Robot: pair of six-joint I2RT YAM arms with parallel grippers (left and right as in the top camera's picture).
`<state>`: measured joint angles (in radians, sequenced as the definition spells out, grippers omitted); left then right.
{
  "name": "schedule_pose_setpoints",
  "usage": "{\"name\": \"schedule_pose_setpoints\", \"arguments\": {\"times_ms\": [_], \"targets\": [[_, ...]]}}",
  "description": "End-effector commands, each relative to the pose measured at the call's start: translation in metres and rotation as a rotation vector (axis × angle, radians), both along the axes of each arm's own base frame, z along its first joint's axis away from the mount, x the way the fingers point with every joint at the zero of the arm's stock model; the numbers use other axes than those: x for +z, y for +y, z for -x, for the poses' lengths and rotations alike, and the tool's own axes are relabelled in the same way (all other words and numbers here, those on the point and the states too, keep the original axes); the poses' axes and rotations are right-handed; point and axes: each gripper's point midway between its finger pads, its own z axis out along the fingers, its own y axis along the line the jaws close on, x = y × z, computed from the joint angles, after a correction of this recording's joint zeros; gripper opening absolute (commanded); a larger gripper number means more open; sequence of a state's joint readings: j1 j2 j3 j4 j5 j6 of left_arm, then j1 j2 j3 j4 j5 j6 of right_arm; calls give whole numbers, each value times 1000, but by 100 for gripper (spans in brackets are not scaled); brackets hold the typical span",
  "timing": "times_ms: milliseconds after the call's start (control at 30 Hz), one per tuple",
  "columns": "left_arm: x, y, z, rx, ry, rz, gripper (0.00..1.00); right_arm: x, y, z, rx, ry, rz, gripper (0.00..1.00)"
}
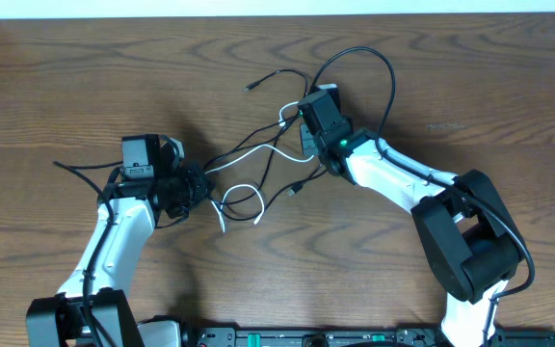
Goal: Untangle cables
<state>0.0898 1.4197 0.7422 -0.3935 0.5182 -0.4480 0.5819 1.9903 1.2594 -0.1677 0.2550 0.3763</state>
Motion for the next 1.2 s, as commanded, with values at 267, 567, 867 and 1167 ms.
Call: {"name": "schedule_pose_setpoints", "arguments": {"times_ms": [267, 567, 867, 1167], "targets": [[-2, 2, 0, 4, 5, -3, 8, 4, -8, -4, -2, -27, 38, 84], [-2, 2, 0, 6, 6, -6, 8, 8, -7, -4, 14, -34, 45, 91], [-2, 2, 0, 6, 1, -6, 8, 98, 35, 39, 212, -38, -174, 72], [-2, 2, 0, 5, 2, -6, 8, 92, 76, 109, 410, 154, -242, 61]]}}
